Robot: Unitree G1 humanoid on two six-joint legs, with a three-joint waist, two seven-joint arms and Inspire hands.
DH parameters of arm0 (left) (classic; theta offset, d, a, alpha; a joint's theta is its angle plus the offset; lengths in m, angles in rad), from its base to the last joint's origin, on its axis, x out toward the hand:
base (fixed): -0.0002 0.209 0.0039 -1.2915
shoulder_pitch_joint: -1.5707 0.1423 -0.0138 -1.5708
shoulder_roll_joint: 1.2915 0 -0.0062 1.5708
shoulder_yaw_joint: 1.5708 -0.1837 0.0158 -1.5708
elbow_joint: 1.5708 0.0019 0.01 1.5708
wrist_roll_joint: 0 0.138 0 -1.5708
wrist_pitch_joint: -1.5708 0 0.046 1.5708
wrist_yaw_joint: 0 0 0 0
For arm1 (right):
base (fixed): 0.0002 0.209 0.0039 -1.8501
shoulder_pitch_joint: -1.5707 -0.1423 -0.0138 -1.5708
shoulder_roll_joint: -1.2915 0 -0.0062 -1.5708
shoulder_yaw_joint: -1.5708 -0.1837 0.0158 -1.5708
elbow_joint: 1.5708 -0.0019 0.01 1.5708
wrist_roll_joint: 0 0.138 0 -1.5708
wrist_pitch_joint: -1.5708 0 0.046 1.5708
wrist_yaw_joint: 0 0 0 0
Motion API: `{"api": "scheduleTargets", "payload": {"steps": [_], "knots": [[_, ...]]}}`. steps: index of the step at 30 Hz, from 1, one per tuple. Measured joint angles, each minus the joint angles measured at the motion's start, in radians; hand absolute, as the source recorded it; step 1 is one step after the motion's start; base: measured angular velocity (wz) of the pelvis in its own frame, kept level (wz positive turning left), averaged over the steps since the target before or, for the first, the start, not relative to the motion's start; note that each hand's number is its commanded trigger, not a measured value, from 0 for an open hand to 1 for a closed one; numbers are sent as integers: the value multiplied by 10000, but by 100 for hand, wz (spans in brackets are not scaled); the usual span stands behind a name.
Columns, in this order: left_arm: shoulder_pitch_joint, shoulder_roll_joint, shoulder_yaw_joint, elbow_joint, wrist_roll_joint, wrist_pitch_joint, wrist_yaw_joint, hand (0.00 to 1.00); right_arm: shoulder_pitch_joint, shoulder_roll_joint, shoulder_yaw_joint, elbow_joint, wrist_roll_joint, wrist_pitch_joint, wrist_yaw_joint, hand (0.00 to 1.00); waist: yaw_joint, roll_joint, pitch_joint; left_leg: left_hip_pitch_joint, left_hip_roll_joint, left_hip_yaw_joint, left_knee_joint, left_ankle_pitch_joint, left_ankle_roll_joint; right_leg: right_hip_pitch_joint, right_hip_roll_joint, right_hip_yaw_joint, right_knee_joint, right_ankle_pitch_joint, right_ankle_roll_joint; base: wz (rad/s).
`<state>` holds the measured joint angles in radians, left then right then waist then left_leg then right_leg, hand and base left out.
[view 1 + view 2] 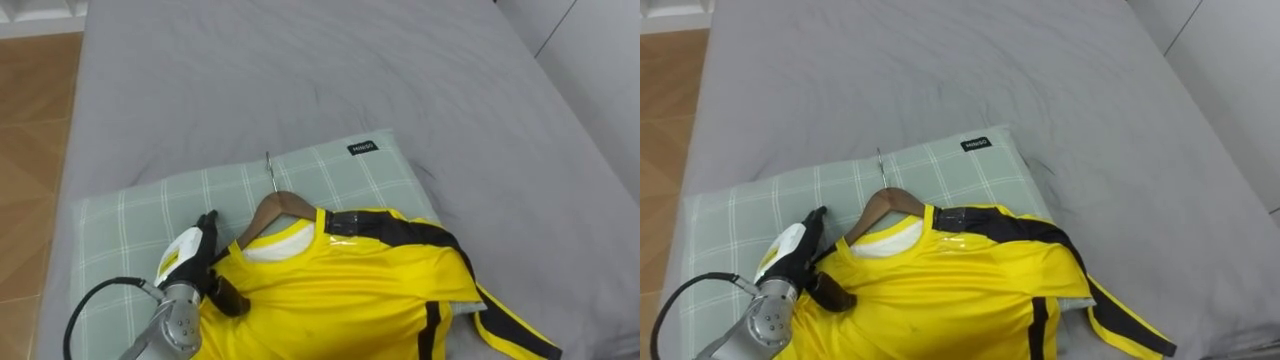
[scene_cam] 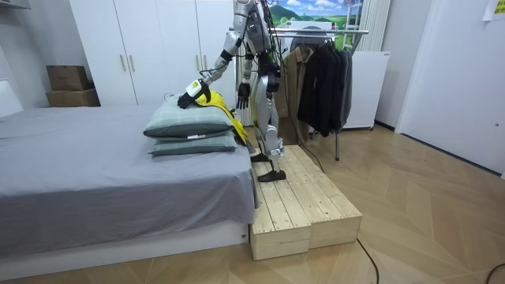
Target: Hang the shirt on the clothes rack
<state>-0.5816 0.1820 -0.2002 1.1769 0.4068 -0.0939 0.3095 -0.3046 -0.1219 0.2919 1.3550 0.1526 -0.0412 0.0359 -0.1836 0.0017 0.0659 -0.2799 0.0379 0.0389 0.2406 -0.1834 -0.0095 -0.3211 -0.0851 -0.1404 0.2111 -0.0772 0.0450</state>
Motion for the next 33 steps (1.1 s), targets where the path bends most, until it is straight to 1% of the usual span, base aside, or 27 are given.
{"api": "scheduleTargets", "payload": {"steps": [4,8,13,18,33], "knots": [[1,192,12,10,0,-2,152,100,4,0,-1,-1,-34,-2,57,0,2,0,0,96,3,17,-33,1,0,42,-2,3,54,0,0,0],[3,254,15,41,-1,0,138,100,17,-3,-1,-1,-33,-1,108,0,-1,-1,0,142,4,31,-36,2,2,71,-5,4,73,0,0,0],[28,47,14,355,-5,81,29,100,14,-2,1,-1,-28,-1,108,0,-3,-5,-2,131,4,32,-30,34,-12,62,-5,1,86,0,0,0],[80,-105,-6,554,-4,84,-158,100,11,-1,1,0,-8,-3,105,0,0,-10,-4,110,5,38,-23,38,-14,31,-5,3,110,0,-1,0],[80,-106,-5,584,-1,81,-158,100,8,-1,0,1,-7,-12,105,0,-1,-21,-11,115,6,38,-18,50,-16,31,-5,6,121,4,-7,0]]}}
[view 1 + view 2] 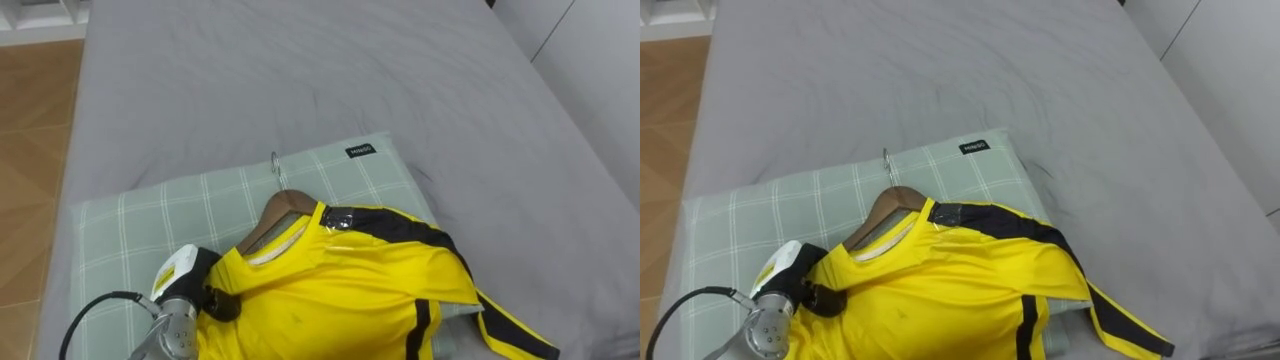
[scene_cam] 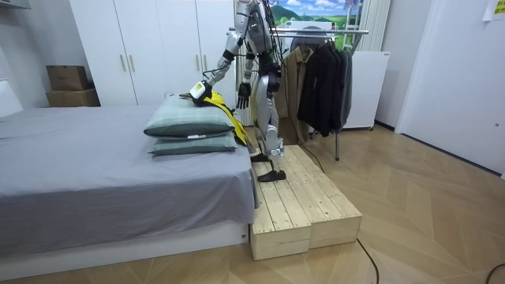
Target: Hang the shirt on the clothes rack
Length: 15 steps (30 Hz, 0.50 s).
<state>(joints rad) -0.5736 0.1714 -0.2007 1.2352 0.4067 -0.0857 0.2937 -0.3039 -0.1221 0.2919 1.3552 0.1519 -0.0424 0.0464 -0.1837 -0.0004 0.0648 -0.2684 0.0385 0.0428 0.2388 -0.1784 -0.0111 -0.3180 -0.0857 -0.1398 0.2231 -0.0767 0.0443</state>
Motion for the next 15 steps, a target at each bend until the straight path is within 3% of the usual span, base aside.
{"api": "scheduleTargets", "payload": {"steps": [15], "knots": [[-2,-6,6,-4,196,2,413,100,-84,3,4,77,32,6,-155,0,34,20,-28,24,1,-3,8,49,-9,29,0,8,25,17,-23,0]]}}
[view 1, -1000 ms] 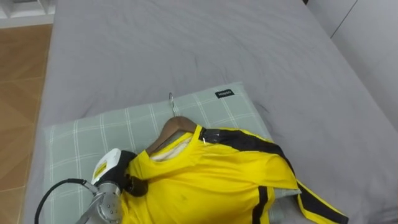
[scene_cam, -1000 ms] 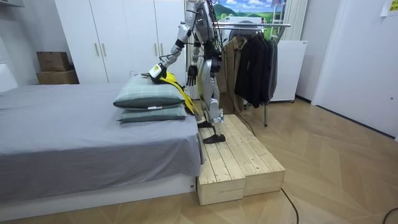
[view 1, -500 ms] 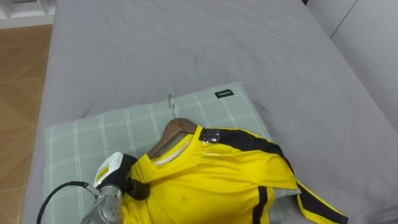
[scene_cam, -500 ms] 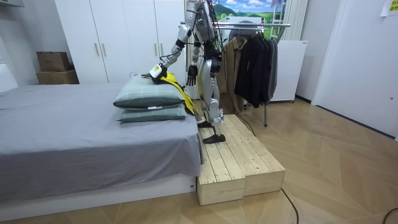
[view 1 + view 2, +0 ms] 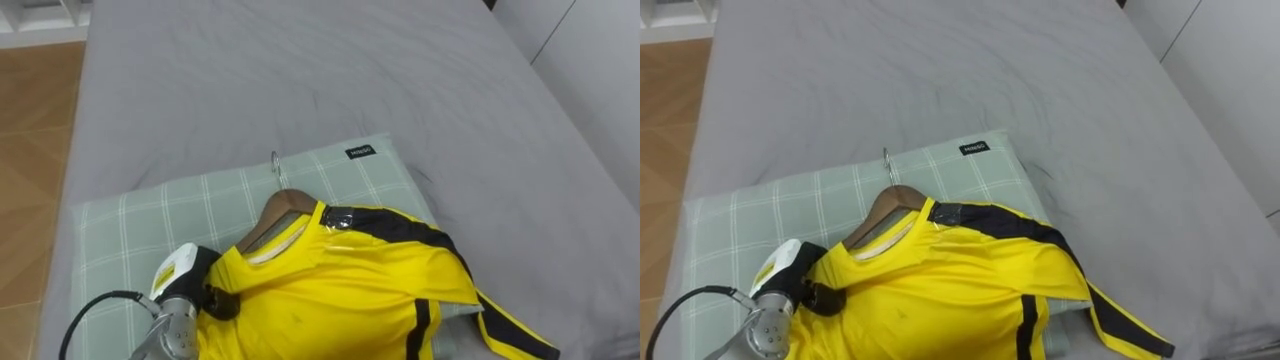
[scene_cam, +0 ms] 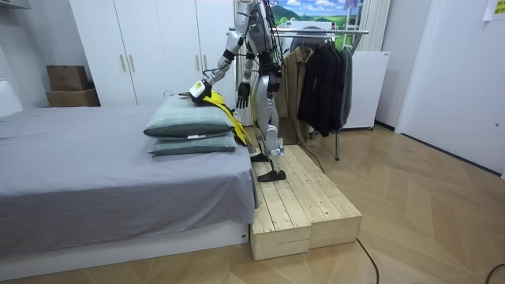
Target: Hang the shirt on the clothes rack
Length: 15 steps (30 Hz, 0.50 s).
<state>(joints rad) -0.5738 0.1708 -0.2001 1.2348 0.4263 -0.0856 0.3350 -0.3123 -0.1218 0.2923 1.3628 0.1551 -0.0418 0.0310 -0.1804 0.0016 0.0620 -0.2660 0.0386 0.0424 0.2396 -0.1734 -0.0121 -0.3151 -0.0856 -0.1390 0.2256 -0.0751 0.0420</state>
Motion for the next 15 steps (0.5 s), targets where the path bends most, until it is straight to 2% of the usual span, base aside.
{"api": "scheduleTargets", "payload": {"steps": [6,8,11,12,13,15], "knots": [[1,4,38,-49,402,-33,512,100,76,-5,-14,28,5,-13,-290,0,278,119,-82,258,10,-1,-30,39,-20,243,8,13,-21,7,-11,0],[24,17,152,-295,865,-29,527,100,148,-29,-31,121,8,-39,-286,0,344,152,-130,349,9,-4,-36,39,-20,343,8,1,-49,7,-11,0],[215,62,253,-1283,1369,-69,803,100,441,-54,-25,115,61,-86,-278,0,549,153,-171,503,6,-54,-36,40,-21,545,8,-42,-61,12,-19,5],[418,76,310,-1650,1365,-90,1022,100,598,-56,-26,107,60,-84,-278,0,571,160,-304,541,6,-55,-36,40,-22,596,8,-42,-62,12,-19,0],[555,110,384,-1895,1371,-91,1219,100,704,-61,-35,107,56,-82,-281,0,575,163,-402,613,6,-55,-36,41,-22,664,8,-42,-66,12,-19,0],[715,172,404,-2147,1374,-90,1517,100,856,-72,-115,110,57,-86,-292,0,572,157,-427,862,6,-66,-42,41,-23,929,8,-52,-85,11,-18,2]]}}
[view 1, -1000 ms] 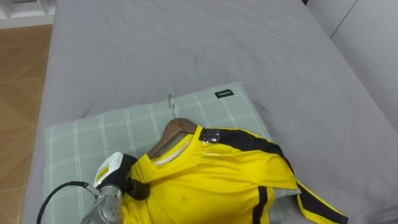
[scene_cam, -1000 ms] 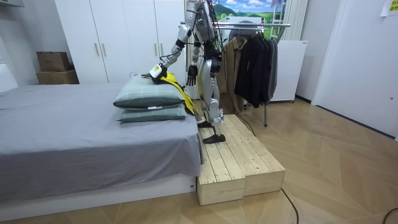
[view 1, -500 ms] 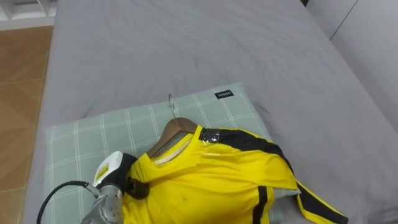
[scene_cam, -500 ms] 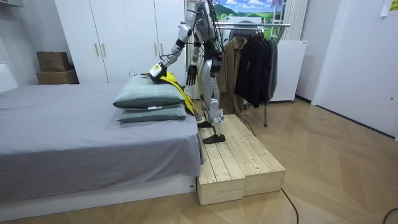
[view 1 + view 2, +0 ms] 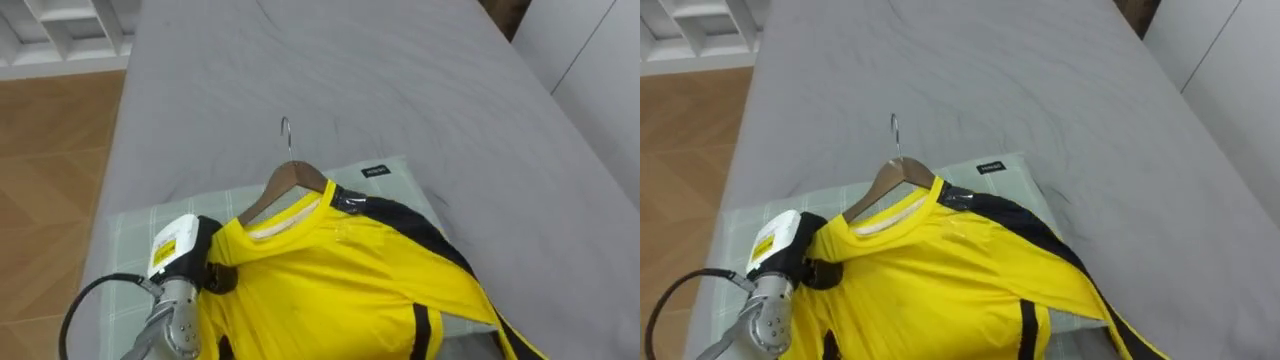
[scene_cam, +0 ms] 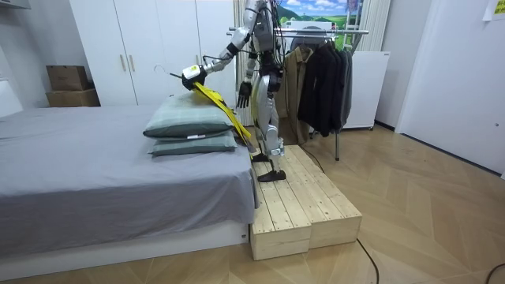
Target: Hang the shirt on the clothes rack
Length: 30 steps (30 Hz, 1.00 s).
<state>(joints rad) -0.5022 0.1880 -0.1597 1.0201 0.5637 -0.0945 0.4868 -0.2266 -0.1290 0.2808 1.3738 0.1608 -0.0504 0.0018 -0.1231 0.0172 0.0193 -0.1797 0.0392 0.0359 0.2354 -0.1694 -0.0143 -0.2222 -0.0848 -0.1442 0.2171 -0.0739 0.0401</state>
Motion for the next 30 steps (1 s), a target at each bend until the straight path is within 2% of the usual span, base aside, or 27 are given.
{"api": "scheduleTargets", "payload": {"steps": [2,6,10,16,21,26,30], "knots": [[206,89,-1,-393,22,6,217,100,112,-12,-133,-3,37,0,-8,0,2,7,-21,164,-7,-38,-7,-2,-1,247,-1,-41,-87,-3,4,8],[960,358,3,-1869,1028,-7,767,100,314,-101,-405,-19,470,16,-34,0,208,57,-53,488,-25,-126,-177,5,-5,614,9,-79,-174,-5,7,5],[2062,366,219,-3065,1953,3,992,100,700,-283,-773,-4,571,14,78,0,221,184,-169,1143,-57,-279,-395,9,-4,1354,11,-170,-386,-64,71,12],[3077,366,417,-4508,1944,0,1213,100,938,-299,-1421,-14,500,12,311,0,215,195,-188,1353,-80,-396,-486,16,-1,1626,22,-178,-498,-77,84,6],[3227,374,417,-4535,1934,-8,1220,100,1353,-326,-1670,-199,266,-11,301,0,229,118,-204,1547,-96,-471,-538,14,-3,1801,22,-193,-510,-197,101,4],[3229,449,406,-4535,1930,-117,1319,100,1441,-345,-1677,-195,73,-14,-143,0,283,93,-206,1677,-100,-450,-560,14,-3,1899,22,-168,-512,-202,108,0],[3426,595,408,-5106,1939,-188,1327,100,1493,-420,-2105,-407,-1145,-16,-647,0,338,69,-201,1862,-100,-408,-690,13,-3,2017,22,-132,-522,-256,143,0]]}}
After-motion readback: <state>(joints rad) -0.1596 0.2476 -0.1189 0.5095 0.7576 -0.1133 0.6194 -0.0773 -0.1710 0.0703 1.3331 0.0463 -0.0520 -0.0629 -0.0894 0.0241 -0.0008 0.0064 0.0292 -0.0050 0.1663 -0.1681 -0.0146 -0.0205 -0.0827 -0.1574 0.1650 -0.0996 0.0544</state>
